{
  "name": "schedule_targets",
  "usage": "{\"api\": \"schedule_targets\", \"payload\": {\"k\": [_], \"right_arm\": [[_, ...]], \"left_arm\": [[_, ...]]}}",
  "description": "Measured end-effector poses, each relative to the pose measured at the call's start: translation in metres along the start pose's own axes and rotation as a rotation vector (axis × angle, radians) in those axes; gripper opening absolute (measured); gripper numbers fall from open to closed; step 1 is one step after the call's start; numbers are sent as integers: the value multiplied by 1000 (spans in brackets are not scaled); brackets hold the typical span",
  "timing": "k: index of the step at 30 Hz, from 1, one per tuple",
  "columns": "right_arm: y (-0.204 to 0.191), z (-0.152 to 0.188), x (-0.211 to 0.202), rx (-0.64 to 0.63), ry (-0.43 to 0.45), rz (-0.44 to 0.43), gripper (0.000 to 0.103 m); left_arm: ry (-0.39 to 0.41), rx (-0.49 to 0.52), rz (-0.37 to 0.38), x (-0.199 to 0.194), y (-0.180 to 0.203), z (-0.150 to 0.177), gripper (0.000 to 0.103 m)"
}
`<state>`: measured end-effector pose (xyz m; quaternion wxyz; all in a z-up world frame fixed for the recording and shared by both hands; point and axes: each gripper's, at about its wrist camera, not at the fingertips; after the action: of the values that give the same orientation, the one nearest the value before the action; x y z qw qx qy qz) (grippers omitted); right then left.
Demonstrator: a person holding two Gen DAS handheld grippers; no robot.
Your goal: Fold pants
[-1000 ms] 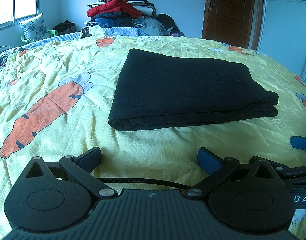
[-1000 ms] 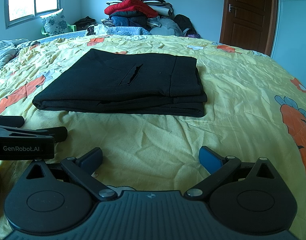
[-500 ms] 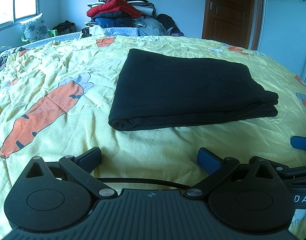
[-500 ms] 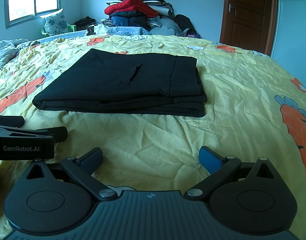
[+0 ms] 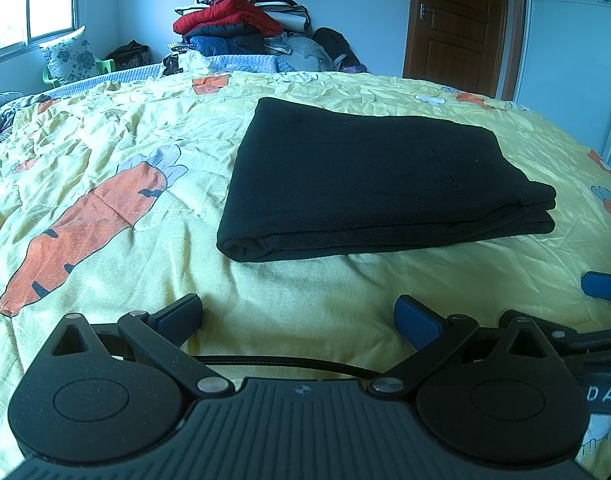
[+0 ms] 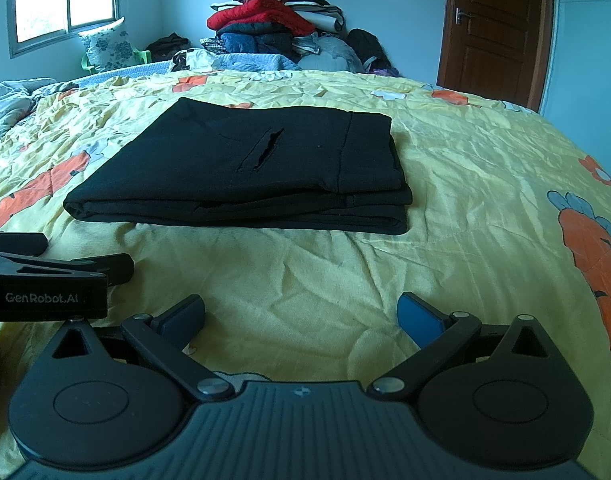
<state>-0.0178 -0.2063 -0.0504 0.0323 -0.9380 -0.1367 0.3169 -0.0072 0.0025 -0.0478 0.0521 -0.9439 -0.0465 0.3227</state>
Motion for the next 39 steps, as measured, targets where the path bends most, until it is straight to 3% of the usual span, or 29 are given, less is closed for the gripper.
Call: {"api": "schedule_targets", "payload": {"k": [10,28,39], "right_arm": [[2,-1,1,21,6,34,103],[16,-4,0,58,24,18,103],[13,-4,3,23,5,32,103]], "left_arm": [[-4,-22,-28,0,-2,0,103],[-8,-35,-49,-1,-4,0,103],[-9,-34,-49,0,-4,0,103]]}}
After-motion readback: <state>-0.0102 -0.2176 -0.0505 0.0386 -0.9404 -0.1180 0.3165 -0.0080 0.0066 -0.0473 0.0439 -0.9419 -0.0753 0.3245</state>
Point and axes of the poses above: each gripper's, at about its wrist camera, not at the fingertips, and x roughly the way its jaws point, y to its right, z to its underside, and after that the axes turned 12 degrees about -z, right-handed
